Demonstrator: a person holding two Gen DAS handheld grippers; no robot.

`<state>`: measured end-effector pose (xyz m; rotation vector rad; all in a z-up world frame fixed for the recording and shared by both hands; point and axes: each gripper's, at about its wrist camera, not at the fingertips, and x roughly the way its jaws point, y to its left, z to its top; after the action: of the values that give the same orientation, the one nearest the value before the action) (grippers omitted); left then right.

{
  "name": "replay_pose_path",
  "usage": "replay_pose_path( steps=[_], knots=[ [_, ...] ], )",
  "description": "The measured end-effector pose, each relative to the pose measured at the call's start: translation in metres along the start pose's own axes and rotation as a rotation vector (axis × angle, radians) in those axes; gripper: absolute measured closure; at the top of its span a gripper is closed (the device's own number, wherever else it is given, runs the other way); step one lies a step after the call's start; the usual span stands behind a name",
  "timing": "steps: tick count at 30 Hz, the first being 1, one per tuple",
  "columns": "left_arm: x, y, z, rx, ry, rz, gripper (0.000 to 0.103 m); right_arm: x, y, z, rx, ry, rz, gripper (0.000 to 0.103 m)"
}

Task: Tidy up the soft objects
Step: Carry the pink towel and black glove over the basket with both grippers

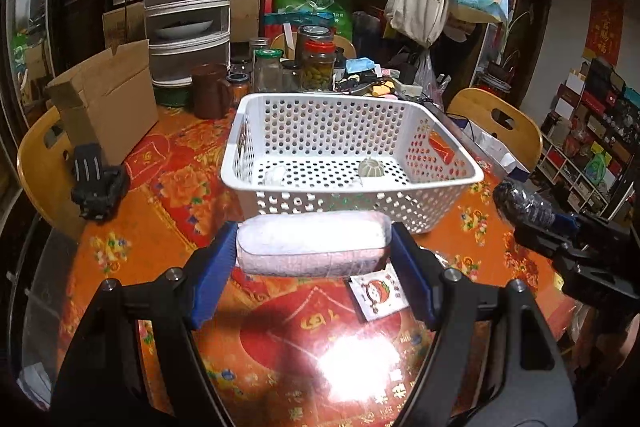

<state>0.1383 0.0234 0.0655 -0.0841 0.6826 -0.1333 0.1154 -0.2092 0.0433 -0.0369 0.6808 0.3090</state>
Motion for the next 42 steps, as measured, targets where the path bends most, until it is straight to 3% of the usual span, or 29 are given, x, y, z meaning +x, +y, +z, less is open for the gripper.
replay_pose_path(
  steps=[12, 20, 24, 31, 39, 42],
  knots=[
    [0.032, 0.002, 0.053, -0.005, 0.01, -0.012, 0.03, 0.032, 0.001, 0.045, -0.011, 0.041, 0.004, 0.055],
    [0.09, -0.006, 0.095, 0.017, 0.089, -0.015, 0.03, 0.082, -0.002, 0.084, -0.013, 0.11, -0.023, 0.055],
    [0.125, -0.012, 0.11, 0.045, 0.131, 0.019, 0.03, 0.118, -0.004, 0.097, -0.008, 0.165, -0.044, 0.055],
    [0.178, -0.013, 0.112, 0.049, 0.217, 0.036, 0.03, 0.167, -0.015, 0.098, 0.005, 0.254, -0.061, 0.054],
    [0.211, 0.002, 0.11, 0.034, 0.257, 0.053, 0.03, 0.187, -0.015, 0.105, -0.004, 0.276, -0.06, 0.054],
    [0.216, 0.006, 0.11, 0.016, 0.257, 0.023, 0.03, 0.19, -0.015, 0.105, 0.003, 0.276, -0.044, 0.053]
  ],
)
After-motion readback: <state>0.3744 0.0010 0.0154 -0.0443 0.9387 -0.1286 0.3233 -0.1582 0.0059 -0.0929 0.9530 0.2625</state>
